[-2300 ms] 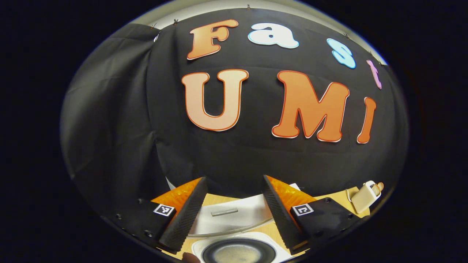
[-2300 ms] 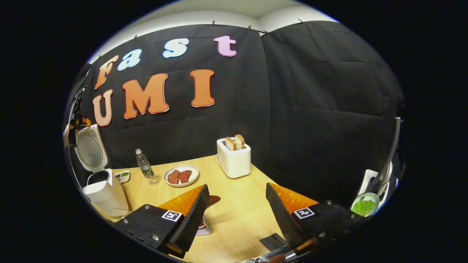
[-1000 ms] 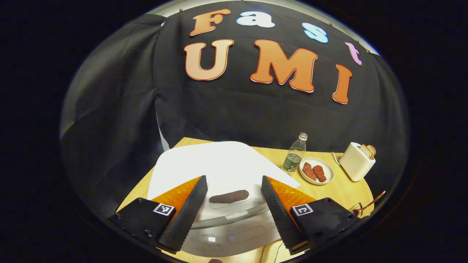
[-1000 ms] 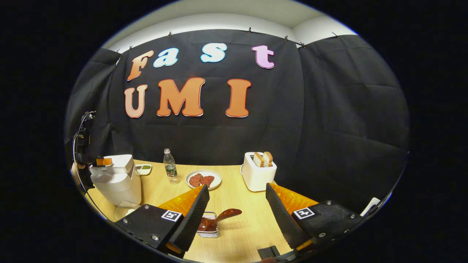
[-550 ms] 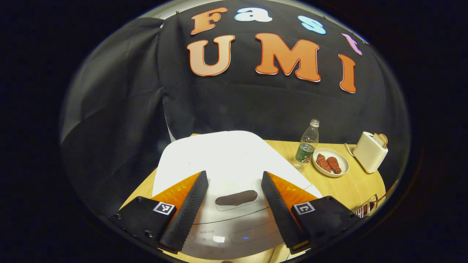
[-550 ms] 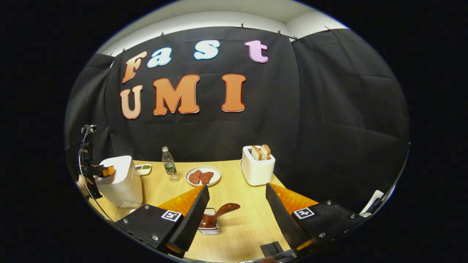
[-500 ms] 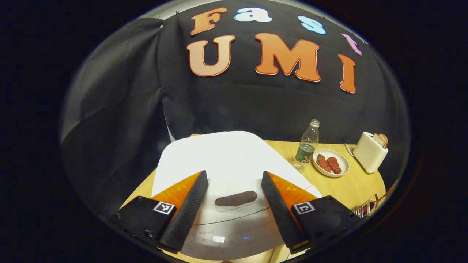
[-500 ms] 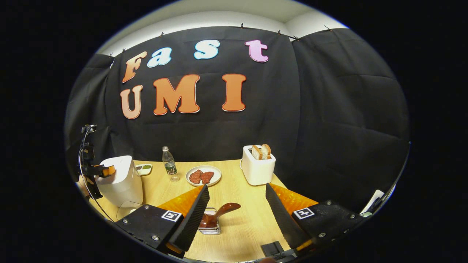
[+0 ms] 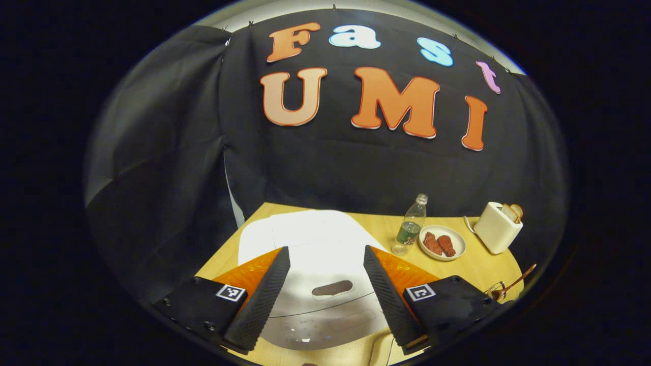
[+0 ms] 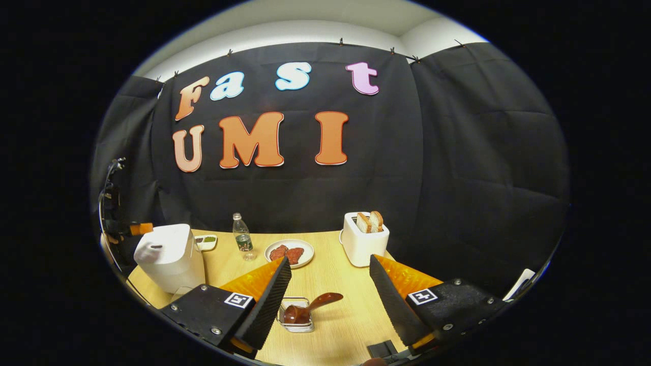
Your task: Close the left gripper, press the button to open the rice cooker; take a wooden spoon from the chopstick holder with the right hand, scoop a spoonful of rice and pour it into the rice cooker, then put the wooden spoon back into the chopstick holder.
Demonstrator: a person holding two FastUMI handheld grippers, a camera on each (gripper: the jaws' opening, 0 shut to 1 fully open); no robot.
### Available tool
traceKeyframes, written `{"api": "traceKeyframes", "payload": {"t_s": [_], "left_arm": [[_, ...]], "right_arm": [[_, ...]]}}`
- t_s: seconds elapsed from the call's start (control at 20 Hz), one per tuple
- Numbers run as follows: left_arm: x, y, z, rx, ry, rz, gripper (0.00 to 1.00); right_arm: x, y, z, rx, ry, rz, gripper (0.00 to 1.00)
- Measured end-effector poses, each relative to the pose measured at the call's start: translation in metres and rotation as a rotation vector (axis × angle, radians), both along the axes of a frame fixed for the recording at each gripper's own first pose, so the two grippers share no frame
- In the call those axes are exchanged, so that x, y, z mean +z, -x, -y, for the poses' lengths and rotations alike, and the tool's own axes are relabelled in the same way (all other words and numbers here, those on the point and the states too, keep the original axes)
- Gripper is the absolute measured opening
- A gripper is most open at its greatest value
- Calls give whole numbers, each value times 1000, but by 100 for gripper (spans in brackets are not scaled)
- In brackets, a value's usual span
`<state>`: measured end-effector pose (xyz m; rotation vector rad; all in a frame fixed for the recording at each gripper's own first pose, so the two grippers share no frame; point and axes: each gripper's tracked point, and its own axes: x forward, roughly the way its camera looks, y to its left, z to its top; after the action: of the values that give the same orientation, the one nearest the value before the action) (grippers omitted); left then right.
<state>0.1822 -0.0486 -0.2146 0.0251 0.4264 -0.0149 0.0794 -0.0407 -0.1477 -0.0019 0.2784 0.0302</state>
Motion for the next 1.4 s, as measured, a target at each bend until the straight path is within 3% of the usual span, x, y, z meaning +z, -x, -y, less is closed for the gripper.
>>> {"api": "traceKeyframes", "payload": {"t_s": [0.15,0.35,0.65,0.7,0.85,0.95,1.4], "left_arm": [[70,18,-16,0,21,90,99],[152,48,-46,32,-58,218,98],[222,101,-70,43,-40,333,98],[231,108,-73,41,-38,350,98],[238,127,-86,37,-64,364,99],[236,133,-97,58,-46,368,99],[234,140,-120,84,0,375,98]], "right_arm": [[16,-3,-5,6,-4,29,95],[44,-3,-9,9,-11,73,95],[81,3,-9,-15,-18,149,95],[83,5,-9,-17,-21,151,100],[89,11,-11,-23,-44,161,100],[89,17,-13,-26,-51,162,95],[91,27,-26,-27,-29,163,95]]}}
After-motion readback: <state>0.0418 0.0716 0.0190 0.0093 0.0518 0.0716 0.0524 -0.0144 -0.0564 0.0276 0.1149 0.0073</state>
